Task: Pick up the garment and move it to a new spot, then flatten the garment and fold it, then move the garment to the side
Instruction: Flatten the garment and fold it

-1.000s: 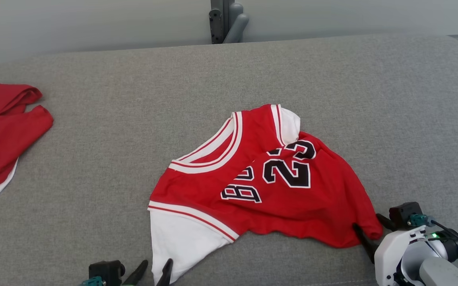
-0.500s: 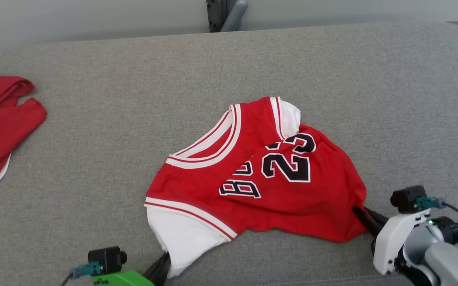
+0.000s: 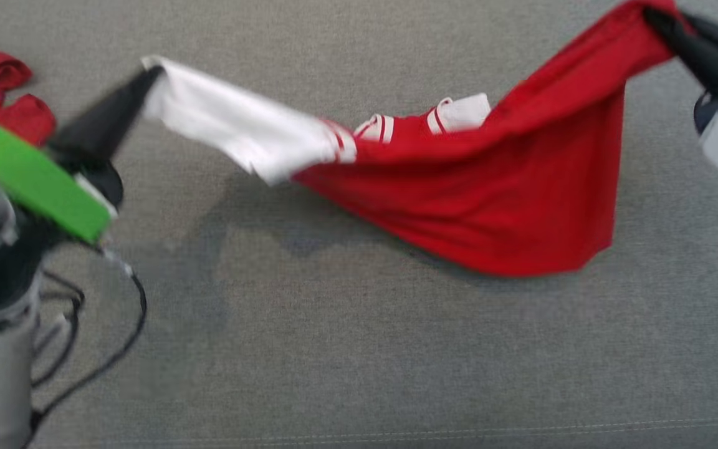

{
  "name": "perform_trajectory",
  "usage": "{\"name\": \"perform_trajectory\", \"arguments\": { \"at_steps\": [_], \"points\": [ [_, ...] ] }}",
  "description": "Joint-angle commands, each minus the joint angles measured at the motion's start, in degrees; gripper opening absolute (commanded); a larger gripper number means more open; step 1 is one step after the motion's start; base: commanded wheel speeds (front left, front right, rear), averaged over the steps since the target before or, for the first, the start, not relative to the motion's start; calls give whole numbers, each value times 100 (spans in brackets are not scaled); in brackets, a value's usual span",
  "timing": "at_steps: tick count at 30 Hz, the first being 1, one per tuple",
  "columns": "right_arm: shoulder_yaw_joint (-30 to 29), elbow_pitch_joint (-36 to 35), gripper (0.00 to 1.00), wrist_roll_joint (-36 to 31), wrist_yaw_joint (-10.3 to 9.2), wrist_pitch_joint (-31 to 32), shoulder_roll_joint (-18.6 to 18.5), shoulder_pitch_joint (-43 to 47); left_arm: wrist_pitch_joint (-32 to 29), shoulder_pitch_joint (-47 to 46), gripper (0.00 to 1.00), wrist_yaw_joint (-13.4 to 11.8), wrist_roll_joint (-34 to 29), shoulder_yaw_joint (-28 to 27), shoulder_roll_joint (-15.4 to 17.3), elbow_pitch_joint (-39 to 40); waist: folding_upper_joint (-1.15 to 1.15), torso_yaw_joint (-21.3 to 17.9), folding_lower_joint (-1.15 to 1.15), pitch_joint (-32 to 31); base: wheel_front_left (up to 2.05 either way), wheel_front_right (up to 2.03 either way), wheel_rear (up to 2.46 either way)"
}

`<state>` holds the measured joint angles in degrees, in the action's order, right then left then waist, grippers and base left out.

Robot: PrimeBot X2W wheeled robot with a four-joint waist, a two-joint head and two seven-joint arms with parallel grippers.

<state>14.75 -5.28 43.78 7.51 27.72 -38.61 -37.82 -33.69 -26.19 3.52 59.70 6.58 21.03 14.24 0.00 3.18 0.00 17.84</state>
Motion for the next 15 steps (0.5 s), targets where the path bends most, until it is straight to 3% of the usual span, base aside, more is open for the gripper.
{"name": "perform_trajectory", "arguments": {
  "at_steps": [1,3,6,8,9,12,13,15],
  "points": [
    [-136,101,0,-176,-4,223,191,-630,-143,-846,0,-152,64,-47,-13,-415,0,449,0,772,0,0,0],
    [-164,352,0,-534,-4,360,429,-1413,-177,-1836,0,-231,-45,-4,-92,-1060,0,591,0,1082,0,0,0],
    [-104,1074,0,-1192,-1,81,1048,-2507,248,-3091,0,-212,-347,32,-329,-2207,0,727,0,1385,0,0,0],
    [-187,1710,0,-1702,-2,-387,1496,-3251,738,-3878,0,-98,-629,60,-474,-2896,0,765,0,1524,0,0,0],
    [-347,2040,0,-2041,-4,-775,1708,-3632,1100,-4251,0,-131,-802,5,-529,-3262,0,783,0,1591,0,0,0],
    [-814,3003,0,-2929,-2,-1914,2386,-4512,2211,-5123,0,104,-1282,74,-681,-4114,0,801,0,1728,0,0,0],
    [-814,3003,0,-2929,-2,-1914,2386,-4512,2211,-5123,0,104,-1282,74,-681,-4114,0,801,0,1728,0,0,0],
    [-1096,3548,0,-3392,-2,-2595,2735,-4944,2902,-5550,0,271,-1435,130,-745,-4498,0,792,0,1789,0,0,0]
  ]
}}
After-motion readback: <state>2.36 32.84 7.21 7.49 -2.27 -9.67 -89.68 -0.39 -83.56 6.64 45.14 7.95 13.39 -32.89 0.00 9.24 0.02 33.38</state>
